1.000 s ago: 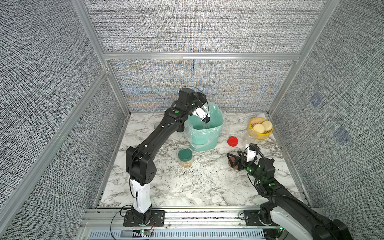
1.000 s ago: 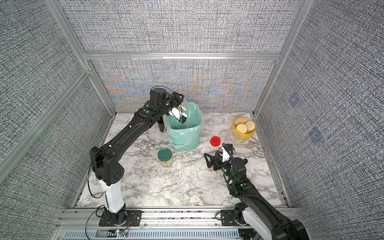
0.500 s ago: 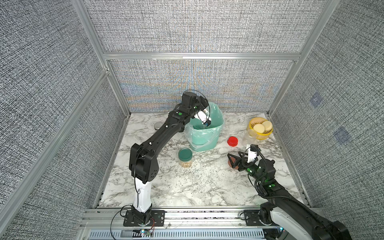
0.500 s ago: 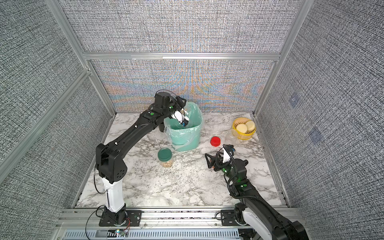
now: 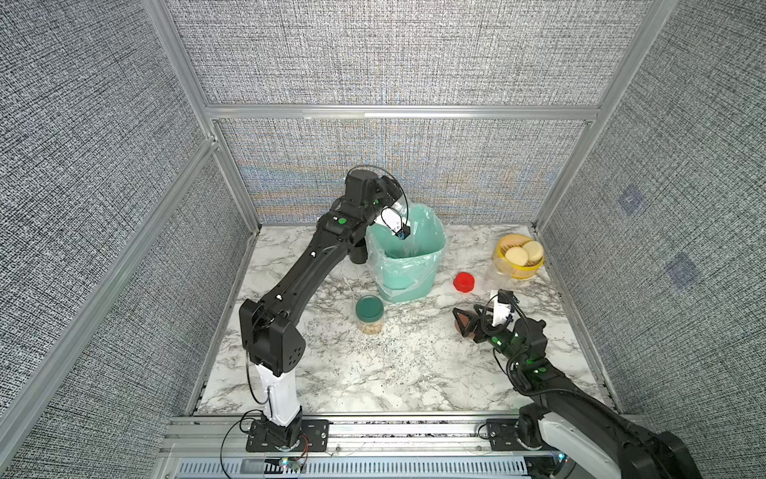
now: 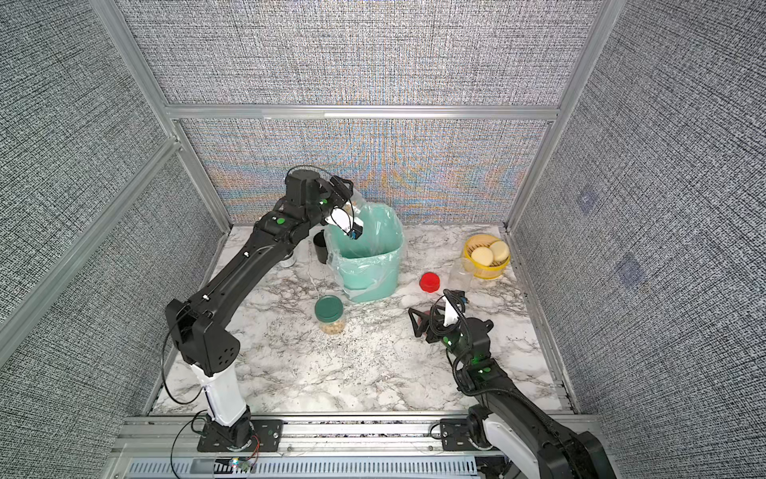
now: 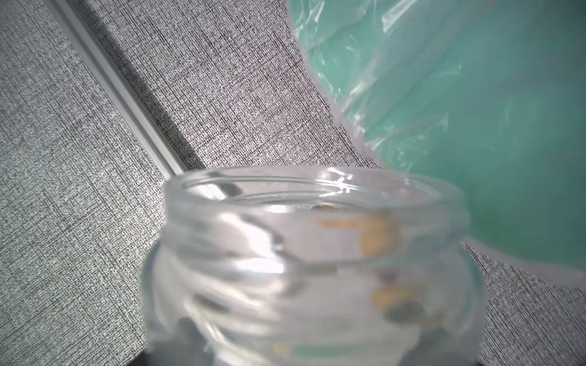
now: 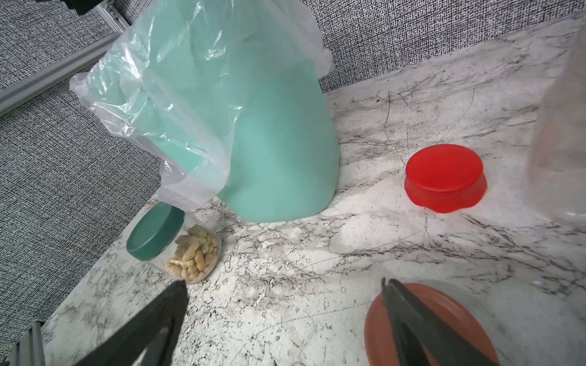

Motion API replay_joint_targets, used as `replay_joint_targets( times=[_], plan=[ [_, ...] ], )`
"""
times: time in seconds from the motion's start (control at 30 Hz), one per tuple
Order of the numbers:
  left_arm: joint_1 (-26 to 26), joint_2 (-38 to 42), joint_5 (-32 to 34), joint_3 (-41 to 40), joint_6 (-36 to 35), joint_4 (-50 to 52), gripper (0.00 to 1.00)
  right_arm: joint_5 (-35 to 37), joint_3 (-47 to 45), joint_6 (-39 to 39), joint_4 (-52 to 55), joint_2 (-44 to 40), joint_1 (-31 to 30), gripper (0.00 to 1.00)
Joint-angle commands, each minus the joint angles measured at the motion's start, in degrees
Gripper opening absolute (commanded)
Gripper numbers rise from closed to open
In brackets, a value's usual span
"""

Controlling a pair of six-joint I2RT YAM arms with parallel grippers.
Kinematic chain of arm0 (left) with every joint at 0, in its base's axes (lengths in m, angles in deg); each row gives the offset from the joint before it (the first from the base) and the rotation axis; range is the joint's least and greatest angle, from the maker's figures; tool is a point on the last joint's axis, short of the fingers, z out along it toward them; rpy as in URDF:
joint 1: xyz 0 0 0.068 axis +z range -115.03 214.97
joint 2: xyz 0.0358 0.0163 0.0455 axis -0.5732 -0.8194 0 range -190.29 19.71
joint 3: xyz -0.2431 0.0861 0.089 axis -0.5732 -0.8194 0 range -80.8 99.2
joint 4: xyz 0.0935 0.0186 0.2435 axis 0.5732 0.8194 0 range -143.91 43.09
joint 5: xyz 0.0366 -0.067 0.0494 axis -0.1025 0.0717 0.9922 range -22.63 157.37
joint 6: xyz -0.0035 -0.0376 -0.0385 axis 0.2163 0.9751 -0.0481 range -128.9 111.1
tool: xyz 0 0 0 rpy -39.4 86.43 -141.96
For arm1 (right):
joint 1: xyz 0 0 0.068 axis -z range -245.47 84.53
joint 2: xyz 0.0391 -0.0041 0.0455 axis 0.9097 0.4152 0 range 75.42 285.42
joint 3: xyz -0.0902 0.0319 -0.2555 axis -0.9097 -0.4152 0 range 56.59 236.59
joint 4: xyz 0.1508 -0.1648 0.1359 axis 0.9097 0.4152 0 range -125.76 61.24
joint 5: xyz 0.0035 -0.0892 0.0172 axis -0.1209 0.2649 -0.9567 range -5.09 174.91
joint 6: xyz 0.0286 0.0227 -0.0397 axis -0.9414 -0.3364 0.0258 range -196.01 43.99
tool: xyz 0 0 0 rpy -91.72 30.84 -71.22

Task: Empty moldy peanuts from jars
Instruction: Pour the moldy peanuts from the jar into the trash bin.

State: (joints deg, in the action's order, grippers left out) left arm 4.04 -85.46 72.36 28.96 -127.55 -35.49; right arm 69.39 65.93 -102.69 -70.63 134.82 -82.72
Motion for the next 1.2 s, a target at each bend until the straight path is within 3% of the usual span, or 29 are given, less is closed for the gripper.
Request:
replay_joint_targets(
  times=[0.0,0.1,0.33,0.63,1.0,1.17],
  plan=[
    [0.29,4.22,3.64,-6.74,-27.72,-3.64,0.0,-0.27,-0.37,-1.06,-2.54,-0.56,0.02,0.98],
    [1.63,7.18,3.9,-10.65,-27.96,-1.22,0.0,0.21,-0.81,-0.86,-1.7,-1.87,0.03,0.98],
    [2.46,7.32,3.02,-5.2,-30.75,-0.48,0.0,0.16,-0.98,-2.0,-2.93,-1.23,0.03,0.98],
    [2.44,8.73,0.72,-19.08,-28.09,-2.06,0.0,0.3,-0.6,-1.99,-1.85,-2.04,0.02,0.98],
    [2.73,4.88,1.32,-7.72,-30.52,-1.58,0.0,-0.03,-0.66,-2.23,-3.15,-0.75,0.03,0.98],
    [2.39,5.92,0.84,-14.27,-30.48,0.11,0.0,-0.01,-0.84,-2.3,-3.76,-0.43,0.01,0.98]
  ],
)
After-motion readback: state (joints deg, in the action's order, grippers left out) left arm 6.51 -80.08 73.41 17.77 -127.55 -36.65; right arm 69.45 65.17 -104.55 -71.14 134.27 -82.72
